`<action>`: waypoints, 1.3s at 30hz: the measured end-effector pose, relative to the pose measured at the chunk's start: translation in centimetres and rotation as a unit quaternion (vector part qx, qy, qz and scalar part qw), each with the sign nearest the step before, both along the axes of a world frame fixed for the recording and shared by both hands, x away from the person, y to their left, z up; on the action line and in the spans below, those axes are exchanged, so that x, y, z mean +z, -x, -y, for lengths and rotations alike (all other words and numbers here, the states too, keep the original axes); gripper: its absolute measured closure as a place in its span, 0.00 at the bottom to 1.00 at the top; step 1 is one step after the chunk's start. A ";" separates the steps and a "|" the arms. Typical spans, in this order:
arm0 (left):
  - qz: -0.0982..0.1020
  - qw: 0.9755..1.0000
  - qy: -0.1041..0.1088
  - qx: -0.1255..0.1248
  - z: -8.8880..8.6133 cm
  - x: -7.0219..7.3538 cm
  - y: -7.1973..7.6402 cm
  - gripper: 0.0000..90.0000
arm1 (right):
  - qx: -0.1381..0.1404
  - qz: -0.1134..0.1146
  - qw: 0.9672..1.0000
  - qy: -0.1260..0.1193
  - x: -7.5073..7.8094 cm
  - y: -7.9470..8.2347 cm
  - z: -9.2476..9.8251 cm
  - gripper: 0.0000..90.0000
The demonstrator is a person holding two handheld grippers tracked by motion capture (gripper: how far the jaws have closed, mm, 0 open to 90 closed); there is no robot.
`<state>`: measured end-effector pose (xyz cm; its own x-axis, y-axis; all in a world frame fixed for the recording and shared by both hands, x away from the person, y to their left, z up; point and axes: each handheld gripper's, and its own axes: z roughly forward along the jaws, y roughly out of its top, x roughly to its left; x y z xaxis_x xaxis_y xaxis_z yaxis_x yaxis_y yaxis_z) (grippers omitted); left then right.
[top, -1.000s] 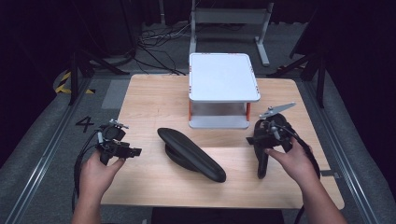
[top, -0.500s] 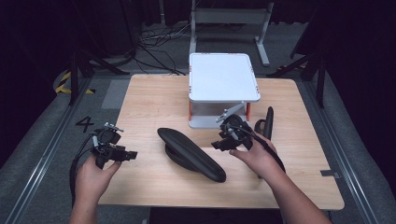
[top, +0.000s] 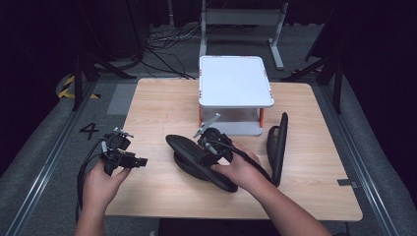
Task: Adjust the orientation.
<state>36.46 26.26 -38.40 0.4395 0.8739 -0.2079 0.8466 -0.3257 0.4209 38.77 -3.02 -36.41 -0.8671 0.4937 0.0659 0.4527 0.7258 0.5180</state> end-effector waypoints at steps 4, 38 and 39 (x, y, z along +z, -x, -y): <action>-0.002 1.000 -0.002 -0.005 0.0 -0.2 -0.1 0.47 | 0.003 0.002 1.000 0.006 -0.6 -0.1 -1.3 0.49; -0.010 1.000 -0.002 -0.010 0.6 -0.4 -0.4 0.48 | -0.038 -0.107 0.992 -0.055 -0.5 -1.0 1.3 0.67; -0.009 1.000 -0.004 -0.012 0.6 -0.4 -0.4 0.48 | -0.047 -0.096 0.993 -0.053 -0.3 -1.3 1.8 0.68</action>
